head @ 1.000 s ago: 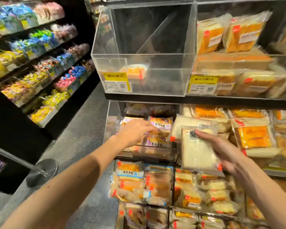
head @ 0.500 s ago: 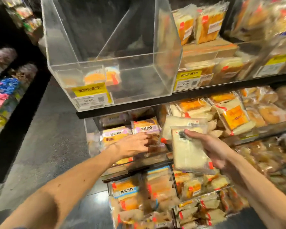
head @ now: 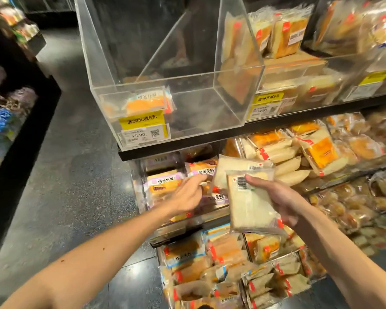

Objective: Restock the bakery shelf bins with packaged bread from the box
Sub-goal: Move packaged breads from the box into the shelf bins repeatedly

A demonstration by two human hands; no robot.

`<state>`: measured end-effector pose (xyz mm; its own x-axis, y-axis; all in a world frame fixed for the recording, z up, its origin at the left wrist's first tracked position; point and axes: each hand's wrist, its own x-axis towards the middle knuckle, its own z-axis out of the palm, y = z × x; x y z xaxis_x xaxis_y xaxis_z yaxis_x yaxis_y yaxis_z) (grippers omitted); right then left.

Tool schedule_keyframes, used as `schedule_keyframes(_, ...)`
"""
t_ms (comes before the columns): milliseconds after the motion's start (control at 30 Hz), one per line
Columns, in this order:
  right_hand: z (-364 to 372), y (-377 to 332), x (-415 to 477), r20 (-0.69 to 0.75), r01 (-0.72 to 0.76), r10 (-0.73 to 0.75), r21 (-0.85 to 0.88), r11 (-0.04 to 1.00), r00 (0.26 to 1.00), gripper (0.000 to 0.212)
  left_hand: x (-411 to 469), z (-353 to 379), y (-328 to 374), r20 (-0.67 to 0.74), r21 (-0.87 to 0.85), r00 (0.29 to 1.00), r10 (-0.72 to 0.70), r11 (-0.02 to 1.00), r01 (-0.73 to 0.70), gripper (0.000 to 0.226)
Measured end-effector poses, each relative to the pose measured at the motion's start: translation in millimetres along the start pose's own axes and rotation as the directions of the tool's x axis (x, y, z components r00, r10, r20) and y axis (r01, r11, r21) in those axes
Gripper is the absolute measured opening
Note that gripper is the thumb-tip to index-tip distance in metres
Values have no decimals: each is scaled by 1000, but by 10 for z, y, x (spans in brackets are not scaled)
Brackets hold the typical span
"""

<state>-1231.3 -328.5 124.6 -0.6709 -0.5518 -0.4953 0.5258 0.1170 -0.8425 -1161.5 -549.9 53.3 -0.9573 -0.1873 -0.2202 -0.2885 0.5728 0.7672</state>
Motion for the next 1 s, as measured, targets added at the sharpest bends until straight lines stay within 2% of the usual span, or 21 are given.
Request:
schedule_keyframes(33, 10, -12, 12, 37, -17, 17, -8, 1000, 999, 53, -55, -50, 161, -40, -341, 996, -81, 938, 63, 35)
schedule_keyframes(67, 26, -24, 14, 81, -37, 38, -11, 999, 996, 51, -101, -105, 263, 4, -590, 992, -127, 801, 105, 36)
schedule_keyframes(100, 45, -30, 24, 121, -58, 60, -20, 998, 991, 50, -132, -159, 314, 109, -768, 983, -148, 616, 178, 44)
schedule_keyframes(133, 79, -38, 37, 154, -78, 83, -40, 996, 985, 50, -172, -202, 321, 207, -838, 965, -162, 480, 260, 55)
schedule_keyframes(167, 109, -42, 61, 176, -90, 102, -71, 993, 979, 50, -232, -223, 319, 250, -844, 955, -159, 448, 295, 58)
schedule_keyframes(267, 231, -70, 147, 213, -118, 156, -181, 976, 965, 46, -394, -237, 303, 199, -818, 966, -166, 515, 257, 38)
schedule_keyframes(367, 283, -94, 234, 258, -128, 203, -281, 951, 945, 47, -486, -258, 202, 48, -832, 948, -315, 513, 213, 48)
schedule_keyframes(400, 274, -106, 263, 269, -131, 214, -296, 946, 939, 45, -526, -294, 199, -11, -818, 937, -349, 542, 192, 51)
schedule_keyframes(467, 234, -132, 325, 287, -144, 241, -322, 936, 927, 44, -596, -385, 198, -155, -771, 907, -391, 622, 136, 38)
schedule_keyframes(533, 190, -154, 386, 294, -143, 251, -344, 928, 922, 44, -644, -511, 183, -348, -647, 862, -368, 760, 63, 26)
schedule_keyframes(600, 148, -174, 440, 275, -124, 224, -338, 933, 935, 42, -707, -613, 161, -517, -353, 833, -198, 936, 4, 26)
schedule_keyframes(633, 129, -184, 459, 264, -118, 210, -325, 938, 941, 41, -728, -643, 153, -538, -167, 838, -86, 986, -6, 25)
schedule_keyframes(700, 102, -209, 463, 260, -114, 193, -291, 950, 946, 42, -697, -665, 112, -465, 174, 879, 100, 985, -21, 28)
schedule_keyframes(733, 97, -223, 453, 262, -112, 186, -273, 955, 947, 41, -658, -665, 93, -393, 342, 902, 180, 939, -38, 27)
schedule_keyframes(767, 94, -233, 442, 264, -111, 180, -255, 961, 948, 40, -600, -657, 73, -305, 530, 907, 289, 843, -90, 26)
schedule_keyframes(833, 99, -237, 417, 265, -116, 175, -222, 968, 948, 37, -436, -623, -44, -90, 835, 861, 501, 509, -209, 22)
schedule_keyframes(867, 101, -236, 402, 263, -119, 173, -211, 970, 949, 35, -372, -587, -93, 14, 897, 858, 514, 373, -238, 26)
schedule_keyframes(900, 101, -233, 392, 260, -121, 172, -200, 972, 950, 34, -315, -552, -147, 70, 927, 884, 463, 297, -229, 36)
schedule_keyframes(1000, 100, -237, 352, 246, -122, 163, -174, 977, 955, 30, -222, -482, -301, 55, 977, 983, 176, 195, -90, 58)
